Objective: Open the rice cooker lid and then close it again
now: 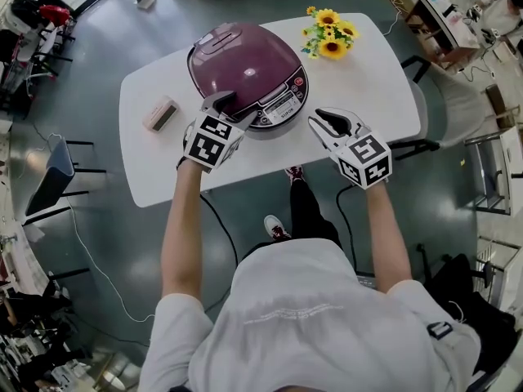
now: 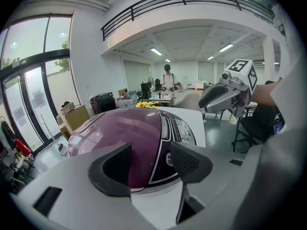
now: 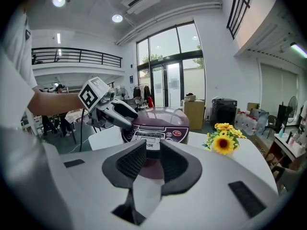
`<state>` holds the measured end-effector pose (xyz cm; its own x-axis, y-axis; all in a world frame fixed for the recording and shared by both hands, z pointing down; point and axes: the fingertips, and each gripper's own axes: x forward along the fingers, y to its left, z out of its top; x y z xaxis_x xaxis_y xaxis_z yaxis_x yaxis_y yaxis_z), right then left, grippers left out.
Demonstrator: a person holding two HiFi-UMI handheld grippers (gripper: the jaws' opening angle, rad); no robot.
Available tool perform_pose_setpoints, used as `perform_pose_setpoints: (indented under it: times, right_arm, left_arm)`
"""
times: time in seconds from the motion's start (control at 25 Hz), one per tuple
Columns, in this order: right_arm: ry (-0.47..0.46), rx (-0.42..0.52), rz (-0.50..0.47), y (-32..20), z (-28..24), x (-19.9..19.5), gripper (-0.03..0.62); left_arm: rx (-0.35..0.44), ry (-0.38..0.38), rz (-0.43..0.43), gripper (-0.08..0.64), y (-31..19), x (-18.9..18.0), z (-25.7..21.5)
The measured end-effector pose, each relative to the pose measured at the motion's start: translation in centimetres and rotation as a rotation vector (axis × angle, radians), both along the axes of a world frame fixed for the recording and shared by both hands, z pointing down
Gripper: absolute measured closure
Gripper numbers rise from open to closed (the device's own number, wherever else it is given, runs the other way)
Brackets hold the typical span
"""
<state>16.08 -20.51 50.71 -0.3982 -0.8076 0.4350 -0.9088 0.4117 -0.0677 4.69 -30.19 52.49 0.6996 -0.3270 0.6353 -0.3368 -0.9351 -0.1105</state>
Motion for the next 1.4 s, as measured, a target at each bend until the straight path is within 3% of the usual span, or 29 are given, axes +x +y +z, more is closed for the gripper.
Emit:
perform_pose_setpoints:
  times: [0.28, 1.08, 1.2, 1.32, 1.4]
  right_arm:
    - [0.005, 0.006, 0.003, 0.0, -0.3, 0.0, 0.486]
    - [0.010, 0.024, 0.011, -0.8, -1.4, 1.1, 0.488]
    - [0.015, 0.049, 0.021, -0.8, -2.6, 1.4, 0.488]
    - [0.023, 0.077, 0.042, -0.7, -3.8, 2.0, 0.488]
    - [0.029, 0.090, 0.059, -0.6, -4.5, 2.4, 0.488]
  left_arm:
    - [-0.022, -0.036, 0.017, 0.295, 0.1, 0.0, 0.2]
    - [-0.017, -0.035, -0.010, 0.295, -0.2, 0.0, 0.3]
    - [-0.018, 0.040, -0.006, 0.307, -0.4, -0.1, 0.0]
    - [-0.077, 0.169, -0.021, 0.318, -0.4, -0.5, -0.7]
    - [-0.085, 0.207, -0.030, 0.318, -0.1, -0.9, -0.9]
